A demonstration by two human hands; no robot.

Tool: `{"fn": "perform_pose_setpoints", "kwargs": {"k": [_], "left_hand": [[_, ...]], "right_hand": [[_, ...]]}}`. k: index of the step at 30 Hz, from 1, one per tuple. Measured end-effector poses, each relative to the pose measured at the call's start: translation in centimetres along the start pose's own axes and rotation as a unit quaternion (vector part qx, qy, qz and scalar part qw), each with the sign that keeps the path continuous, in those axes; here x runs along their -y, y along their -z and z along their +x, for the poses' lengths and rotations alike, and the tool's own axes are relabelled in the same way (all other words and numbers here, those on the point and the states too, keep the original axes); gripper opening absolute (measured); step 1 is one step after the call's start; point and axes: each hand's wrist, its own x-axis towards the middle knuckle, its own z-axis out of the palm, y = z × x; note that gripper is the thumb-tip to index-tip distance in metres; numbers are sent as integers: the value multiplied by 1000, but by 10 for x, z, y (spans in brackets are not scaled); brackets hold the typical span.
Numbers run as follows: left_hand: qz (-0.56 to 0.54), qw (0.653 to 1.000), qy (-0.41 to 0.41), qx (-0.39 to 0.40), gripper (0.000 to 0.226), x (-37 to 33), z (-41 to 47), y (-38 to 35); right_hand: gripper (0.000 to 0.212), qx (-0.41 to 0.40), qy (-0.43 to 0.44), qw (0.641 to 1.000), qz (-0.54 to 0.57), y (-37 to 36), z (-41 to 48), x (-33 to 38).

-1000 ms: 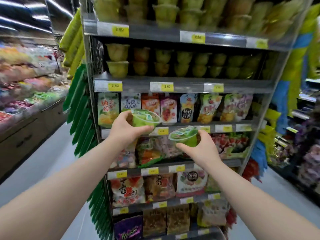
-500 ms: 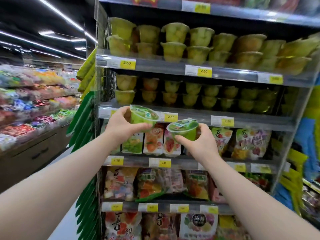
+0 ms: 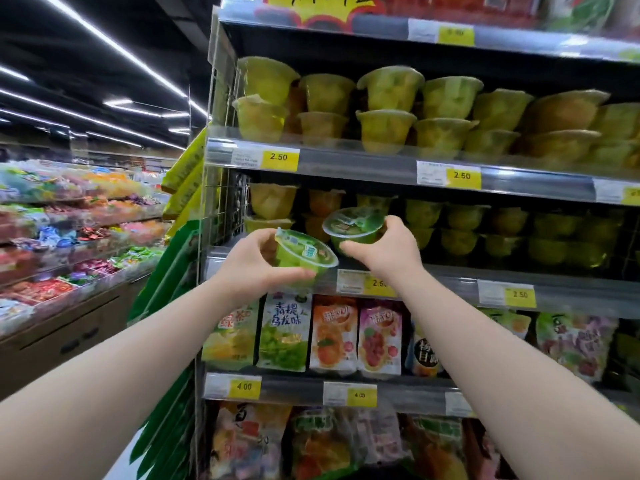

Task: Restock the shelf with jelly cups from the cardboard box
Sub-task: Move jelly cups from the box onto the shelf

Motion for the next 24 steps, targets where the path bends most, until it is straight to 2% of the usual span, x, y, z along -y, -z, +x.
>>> {"fn": "perform_pose_setpoints", "kwargs": {"k": [3, 7, 9, 12, 17, 19, 22, 24], "left_hand": [[3, 1000, -4, 7, 56, 7, 6, -3], [-6, 1000, -11, 15, 56, 17, 15, -3], [-11, 1000, -9, 18, 59, 21, 18, -2], [-25, 999, -2, 36, 67, 27, 20, -1], [-33, 999, 6, 37, 94, 30, 21, 0], [-30, 999, 10, 31, 88, 28, 19, -1], [-33, 999, 14, 30, 62, 20, 14, -2], [-39, 999, 18, 20, 56, 15, 12, -4]], "right_hand": [[89, 26, -24, 999, -42, -12, 26, 3], [66, 67, -18, 996, -58, -26, 51, 3], [71, 79, -36, 994, -60, -34, 61, 1], [85, 84, -73, 991, -80, -44, 71, 1], [78, 86, -63, 987, -119, -54, 76, -1], [77, 94, -59, 983, -144, -55, 75, -1], [75, 68, -29, 975, -210, -54, 65, -2], [73, 43, 4, 978, -203, -48, 59, -6]]}}
